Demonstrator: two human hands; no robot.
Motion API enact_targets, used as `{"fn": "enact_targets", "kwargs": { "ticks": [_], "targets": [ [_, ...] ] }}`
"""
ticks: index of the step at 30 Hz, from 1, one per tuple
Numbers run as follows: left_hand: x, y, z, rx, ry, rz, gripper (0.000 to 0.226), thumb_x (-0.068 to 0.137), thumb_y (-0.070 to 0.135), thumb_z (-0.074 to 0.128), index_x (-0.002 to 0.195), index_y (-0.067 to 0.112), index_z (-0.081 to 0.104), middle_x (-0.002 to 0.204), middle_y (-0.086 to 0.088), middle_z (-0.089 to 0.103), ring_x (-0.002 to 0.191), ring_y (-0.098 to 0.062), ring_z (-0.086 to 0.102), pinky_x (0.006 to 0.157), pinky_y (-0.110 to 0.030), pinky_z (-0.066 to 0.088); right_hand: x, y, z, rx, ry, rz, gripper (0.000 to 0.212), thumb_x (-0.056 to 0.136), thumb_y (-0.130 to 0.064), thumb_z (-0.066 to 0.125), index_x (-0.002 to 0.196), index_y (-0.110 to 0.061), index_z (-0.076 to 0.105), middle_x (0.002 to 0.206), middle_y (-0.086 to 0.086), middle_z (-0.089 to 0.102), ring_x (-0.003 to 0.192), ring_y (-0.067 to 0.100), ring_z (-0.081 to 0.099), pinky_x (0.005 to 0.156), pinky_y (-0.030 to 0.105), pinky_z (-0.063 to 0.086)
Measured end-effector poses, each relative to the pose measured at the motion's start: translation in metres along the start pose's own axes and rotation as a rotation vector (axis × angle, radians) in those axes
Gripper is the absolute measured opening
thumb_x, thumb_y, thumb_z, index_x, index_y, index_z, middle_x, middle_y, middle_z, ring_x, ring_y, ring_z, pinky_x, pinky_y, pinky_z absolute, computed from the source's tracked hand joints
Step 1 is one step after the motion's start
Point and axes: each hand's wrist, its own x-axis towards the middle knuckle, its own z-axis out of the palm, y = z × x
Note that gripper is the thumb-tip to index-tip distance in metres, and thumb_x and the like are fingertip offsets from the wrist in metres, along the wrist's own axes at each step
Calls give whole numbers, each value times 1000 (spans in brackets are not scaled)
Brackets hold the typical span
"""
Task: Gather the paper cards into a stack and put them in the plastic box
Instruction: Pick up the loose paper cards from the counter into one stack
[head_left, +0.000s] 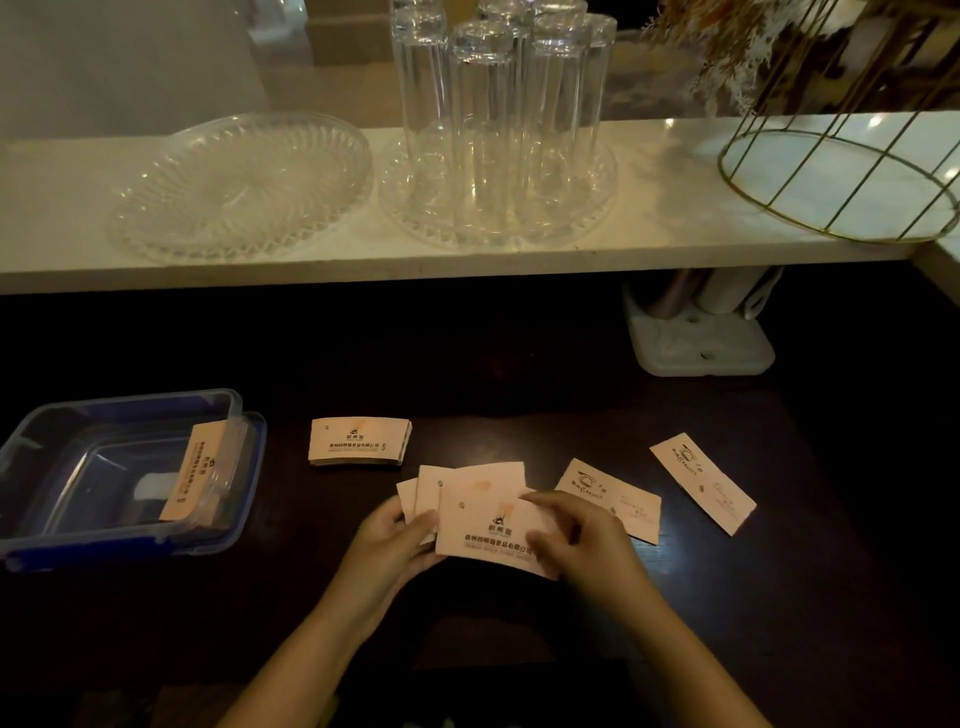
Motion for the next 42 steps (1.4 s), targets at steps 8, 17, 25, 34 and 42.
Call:
{"fn": "enact_targets", "kwargs": {
  "ticks": [8,17,25,34,42],
  "targets": [
    [-2,-10,-4,-69,118,16,28,87,0,51,114,10,54,106,-11,67,101,-24,63,84,-37,52,15,49,-17,-371,299,-76,46,81,-23,65,124,-21,49,119,0,52,98,13,55,77,22,48],
    [1,-12,-14,-170,174,13,31,88,1,51,117,11,53,105,-11,65,97,-22,62,89,-39,46,19,108,-70,-996,86,-131,45,83,-32,59,123,-13,53,125,13,60,111,29,58,91,42,50],
    [2,-9,-14,-192,172,14,36,87,2,52,123,6,50,110,-15,65,96,-24,63,76,-36,51,17,62,-68,-305,300,54,15,91,-12,49,104,-14,55,97,7,66,76,15,64,59,26,57],
    [0,-2,2,-205,79,28,29,87,4,53,114,13,54,109,-12,66,99,-24,64,75,-34,56,10,1,-24,212,-26,26,27,84,1,57,92,-25,59,88,3,65,68,11,66,44,19,50],
    [0,-6,5,-142,108,52,25,83,1,58,103,15,58,104,-11,69,98,-22,66,71,-28,56,14,8,-10,120,66,24,38,79,-8,67,87,-42,50,95,4,66,80,21,69,51,33,59]
  ]
}}
